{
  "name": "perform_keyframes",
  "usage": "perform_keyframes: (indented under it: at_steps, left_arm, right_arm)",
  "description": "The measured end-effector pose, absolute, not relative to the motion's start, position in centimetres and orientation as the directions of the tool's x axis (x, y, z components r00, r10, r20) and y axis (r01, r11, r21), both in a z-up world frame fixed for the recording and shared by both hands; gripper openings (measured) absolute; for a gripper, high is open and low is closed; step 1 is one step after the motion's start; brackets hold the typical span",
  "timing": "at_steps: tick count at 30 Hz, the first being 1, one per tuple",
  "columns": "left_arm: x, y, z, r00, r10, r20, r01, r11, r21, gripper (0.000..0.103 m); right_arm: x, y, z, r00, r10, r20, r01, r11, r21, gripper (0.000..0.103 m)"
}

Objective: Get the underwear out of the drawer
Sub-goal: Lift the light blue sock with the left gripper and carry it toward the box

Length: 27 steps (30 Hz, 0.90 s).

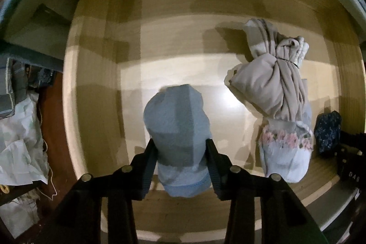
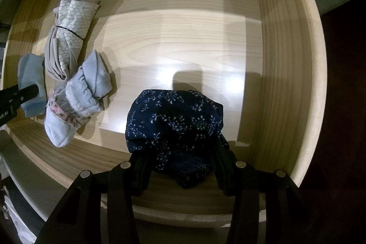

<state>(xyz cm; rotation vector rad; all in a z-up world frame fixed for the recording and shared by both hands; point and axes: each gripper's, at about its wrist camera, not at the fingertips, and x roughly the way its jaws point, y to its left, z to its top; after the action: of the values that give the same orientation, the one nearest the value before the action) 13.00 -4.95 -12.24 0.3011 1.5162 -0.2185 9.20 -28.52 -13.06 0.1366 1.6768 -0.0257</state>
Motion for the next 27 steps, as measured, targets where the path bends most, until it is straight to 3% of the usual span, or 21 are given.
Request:
perform_keyframes:
  at_steps: [27]
  left_arm:
    - [8.5,-2.2,5.3,0.350,-0.148,-0.925,0.403,0.915,0.006,0.040]
  right_arm:
    - [9.1,-28.5,-13.2,-0.105,0.075,-0.992,0.104,0.992,0.064,0.044]
